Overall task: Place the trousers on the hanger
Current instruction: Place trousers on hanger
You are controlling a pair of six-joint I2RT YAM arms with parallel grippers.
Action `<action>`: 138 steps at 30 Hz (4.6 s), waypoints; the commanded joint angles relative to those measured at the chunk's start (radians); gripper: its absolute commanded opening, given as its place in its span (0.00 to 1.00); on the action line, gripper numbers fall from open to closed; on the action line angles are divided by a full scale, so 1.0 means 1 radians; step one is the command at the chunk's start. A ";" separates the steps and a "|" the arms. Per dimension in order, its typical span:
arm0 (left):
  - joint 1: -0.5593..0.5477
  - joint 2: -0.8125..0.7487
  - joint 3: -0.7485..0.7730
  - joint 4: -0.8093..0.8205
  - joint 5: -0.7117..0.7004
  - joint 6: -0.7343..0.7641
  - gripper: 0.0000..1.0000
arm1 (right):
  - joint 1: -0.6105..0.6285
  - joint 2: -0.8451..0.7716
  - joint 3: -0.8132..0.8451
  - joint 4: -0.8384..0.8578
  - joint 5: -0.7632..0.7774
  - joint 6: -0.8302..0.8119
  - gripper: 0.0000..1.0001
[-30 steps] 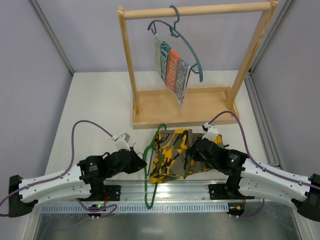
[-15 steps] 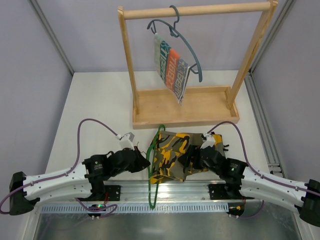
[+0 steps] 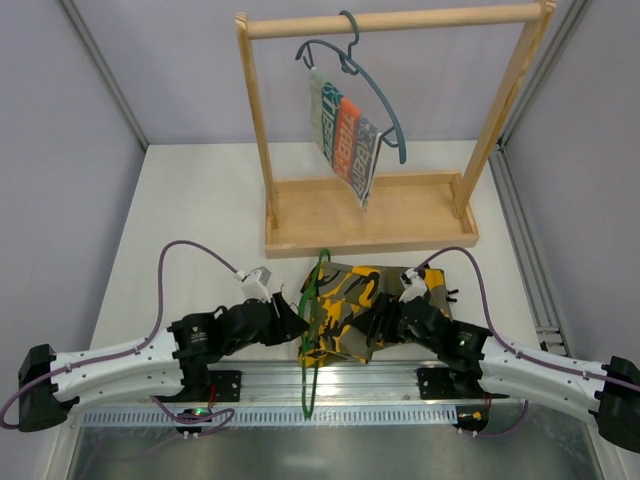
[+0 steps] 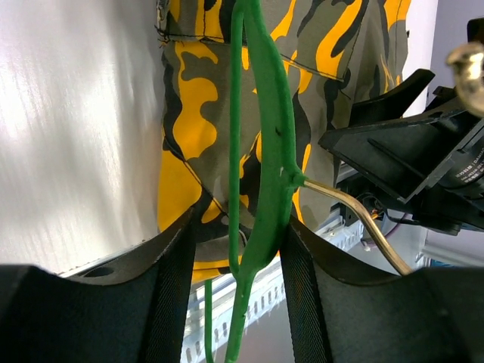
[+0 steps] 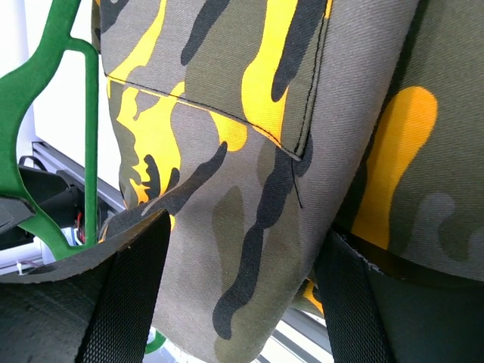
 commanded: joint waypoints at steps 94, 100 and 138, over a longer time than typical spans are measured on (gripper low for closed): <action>-0.051 -0.028 -0.078 -0.278 -0.475 -0.098 0.00 | 0.114 0.315 0.753 -0.443 0.307 -0.291 0.04; -0.051 0.062 -0.040 -0.388 -0.519 -0.210 0.00 | 0.099 0.214 0.731 -0.487 0.316 -0.305 0.04; -0.051 -0.077 -0.115 -0.513 -0.491 -0.370 0.00 | 0.076 0.226 0.747 -0.501 0.290 -0.382 0.04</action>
